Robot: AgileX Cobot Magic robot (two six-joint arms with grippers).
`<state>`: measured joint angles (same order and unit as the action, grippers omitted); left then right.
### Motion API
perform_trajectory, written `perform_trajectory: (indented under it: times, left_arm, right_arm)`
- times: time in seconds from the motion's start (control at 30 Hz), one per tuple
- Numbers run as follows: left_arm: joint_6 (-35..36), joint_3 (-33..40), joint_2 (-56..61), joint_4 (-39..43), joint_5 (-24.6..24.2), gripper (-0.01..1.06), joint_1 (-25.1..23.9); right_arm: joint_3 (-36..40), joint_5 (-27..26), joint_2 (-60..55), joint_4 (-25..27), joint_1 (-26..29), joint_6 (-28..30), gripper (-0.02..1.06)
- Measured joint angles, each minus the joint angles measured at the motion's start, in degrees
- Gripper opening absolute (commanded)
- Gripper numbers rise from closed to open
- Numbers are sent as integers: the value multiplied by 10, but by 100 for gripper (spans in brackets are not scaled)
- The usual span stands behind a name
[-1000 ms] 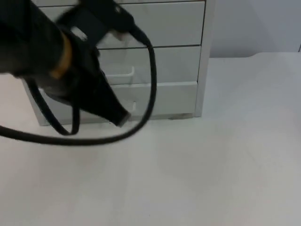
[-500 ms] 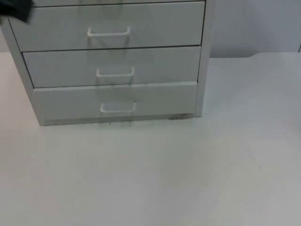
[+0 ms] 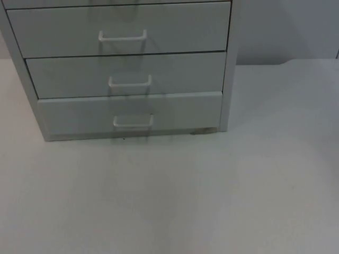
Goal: Open the drawer with the left hand, place the block into the drawer with the right hand, then close the drawer with the left hand.
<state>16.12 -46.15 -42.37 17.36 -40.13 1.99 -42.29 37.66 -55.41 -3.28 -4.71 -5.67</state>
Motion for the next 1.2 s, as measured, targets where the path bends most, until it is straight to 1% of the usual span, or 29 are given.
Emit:
perform_trajectory:
  times: [0.03, 0.13, 0.2, 0.3, 0.37, 0.4, 0.53, 0.57, 0.7, 0.73, 0.9, 0.97, 1.03, 1.13, 1.17, 1.2]
  left_arm:
    - [0, 0, 0, 0, 0, 0, 0]
    - [-38, 7, 3, -45, -13, 0, -7]
    - [-55, 15, 11, -68, -16, 0, -7]
    - [-63, 18, 21, -79, -24, 0, -7]
    - [-68, 18, 54, -84, -33, 0, -7]
    - [-68, 18, 54, -84, -33, 0, -7]
    - [-73, 18, 128, -95, -50, 0, -7]
    - [-73, 18, 128, -95, -50, 0, -7]
    - [-94, 25, 208, -131, -70, 0, -7]
    - [-94, 25, 208, -131, -70, 0, -7]
    - [-102, 67, 304, -152, -94, 0, -7]
    - [-102, 73, 323, -156, -102, 0, -7]
    - [-102, 79, 358, -159, -114, 0, -7]
    - [-104, 79, 406, -160, -123, 0, -7]
    - [-107, 79, 417, -160, -128, 0, -7]
    - [-107, 79, 417, -160, -128, 0, -7]
  right_arm:
    - [0, 0, 0, 0, 0, 0, 75]
    - [0, -1, 0, 7, 0, 9, 75]
    - [0, -1, 0, 19, 0, 25, 75]
    - [0, -1, 0, 33, 0, 39, 75]
    - [0, -1, 0, 47, 0, 54, 75]
    - [0, -1, 0, 47, 0, 54, 75]
    - [0, -1, 15, 52, 0, 57, 75]
    - [0, -1, 15, 52, 0, 57, 75]
    - [0, -13, 72, 52, 0, 71, 75]
    - [0, -13, 72, 52, 0, 71, 75]
    - [0, -14, 159, 68, 0, 80, 75]
    - [0, -9, 174, 71, 0, 86, 75]
    - [0, 10, 210, 76, 0, 92, 75]
    - [0, 58, 260, 77, 0, 96, 75]
    - [0, 69, 278, 77, 0, 97, 75]
    - [0, 69, 278, 77, 0, 97, 75]
